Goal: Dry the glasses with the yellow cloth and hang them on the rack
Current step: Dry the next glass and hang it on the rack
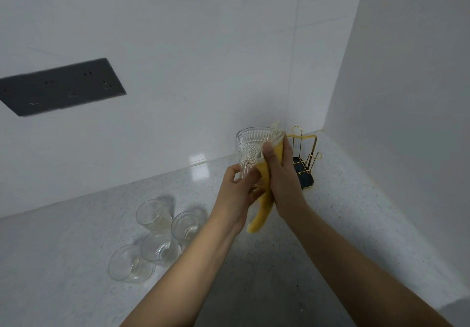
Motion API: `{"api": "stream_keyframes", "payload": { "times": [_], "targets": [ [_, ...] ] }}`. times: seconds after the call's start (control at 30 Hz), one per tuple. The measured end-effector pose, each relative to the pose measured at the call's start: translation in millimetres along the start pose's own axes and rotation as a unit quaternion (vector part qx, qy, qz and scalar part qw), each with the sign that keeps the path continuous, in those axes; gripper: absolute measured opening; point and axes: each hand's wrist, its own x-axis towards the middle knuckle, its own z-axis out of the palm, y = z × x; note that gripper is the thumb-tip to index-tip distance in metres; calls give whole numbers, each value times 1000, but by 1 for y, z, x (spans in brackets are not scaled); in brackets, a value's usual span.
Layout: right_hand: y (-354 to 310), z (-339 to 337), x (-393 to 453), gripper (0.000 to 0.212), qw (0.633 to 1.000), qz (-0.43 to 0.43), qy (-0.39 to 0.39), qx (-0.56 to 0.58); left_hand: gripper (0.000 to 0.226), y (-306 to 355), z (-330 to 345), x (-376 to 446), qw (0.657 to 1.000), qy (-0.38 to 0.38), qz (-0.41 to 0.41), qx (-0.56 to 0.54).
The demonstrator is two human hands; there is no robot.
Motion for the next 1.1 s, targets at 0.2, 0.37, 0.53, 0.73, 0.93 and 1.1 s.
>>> {"api": "stream_keyframes", "payload": {
  "times": [0.2, 0.37, 0.53, 0.73, 0.93, 1.1],
  "targets": [
    [1, 1, 15, 47, 1000, 5, 4, 20, 51, 6, -5, -3, 999, -18, 8, -30],
    [-2, 0, 19, 59, 997, 54, -2, 55, 53, 7, -7, -6, 999, -19, -23, -39],
    [5, 1, 15, 62, 997, 22, 4, 80, 30, 14, -12, -3, 997, -49, -60, -8],
    [11, 7, 15, 58, 989, 38, 81, 122, 59, 3, -4, -2, 998, -27, -15, 61],
    [8, 4, 13, 50, 992, -8, 82, 95, 53, -4, -4, -4, 1000, -14, -11, -11],
    [-1, -12, 25, 90, 986, 18, -51, 161, 50, 11, -9, -5, 981, -84, -135, -107]
  ]
}}
